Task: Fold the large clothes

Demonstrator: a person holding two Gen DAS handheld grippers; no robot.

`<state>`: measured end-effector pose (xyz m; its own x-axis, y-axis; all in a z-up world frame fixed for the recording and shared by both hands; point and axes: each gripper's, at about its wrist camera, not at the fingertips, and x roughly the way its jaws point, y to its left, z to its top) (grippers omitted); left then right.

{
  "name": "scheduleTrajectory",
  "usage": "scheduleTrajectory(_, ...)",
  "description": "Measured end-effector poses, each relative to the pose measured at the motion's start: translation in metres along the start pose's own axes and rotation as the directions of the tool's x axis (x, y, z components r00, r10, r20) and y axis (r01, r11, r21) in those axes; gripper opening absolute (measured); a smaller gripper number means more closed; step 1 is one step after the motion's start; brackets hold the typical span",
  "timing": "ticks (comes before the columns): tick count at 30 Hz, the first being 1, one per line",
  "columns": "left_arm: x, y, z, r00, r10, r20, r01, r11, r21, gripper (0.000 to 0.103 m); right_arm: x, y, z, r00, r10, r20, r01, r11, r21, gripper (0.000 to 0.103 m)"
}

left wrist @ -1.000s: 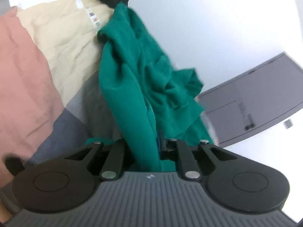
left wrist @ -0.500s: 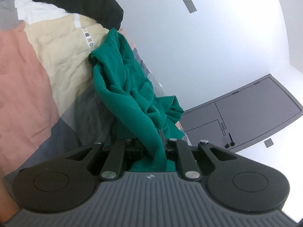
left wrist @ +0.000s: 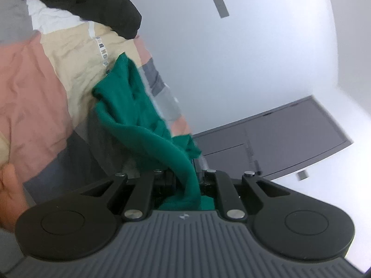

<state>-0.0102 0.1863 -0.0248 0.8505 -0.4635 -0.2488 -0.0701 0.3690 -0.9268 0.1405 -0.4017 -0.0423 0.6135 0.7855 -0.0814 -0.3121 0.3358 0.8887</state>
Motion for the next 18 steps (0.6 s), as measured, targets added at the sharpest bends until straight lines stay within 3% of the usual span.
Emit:
scheduleTrajectory(4,0.01,-0.007,0.017,1.0,-0.025,0.004,0.025,1.0,0.003,0.013,-0.006,-0.003,0.017,0.997,-0.052,0.06,0.049,0.998,0.049,0.011)
scheduleTrajectory(8,0.041,-0.013,0.051,0.998,-0.038,0.044,0.037,0.999,0.019,0.013,0.024,-0.012,0.045,0.988,-0.126,0.084,0.117,0.987,0.106,0.011)
scheduleTrajectory(18,0.166,-0.014,0.163,0.985,0.103,0.138,-0.114,0.99,0.078,0.009,0.154,-0.041,0.143,0.944,-0.319,0.082,0.307,0.943,0.125,0.011)
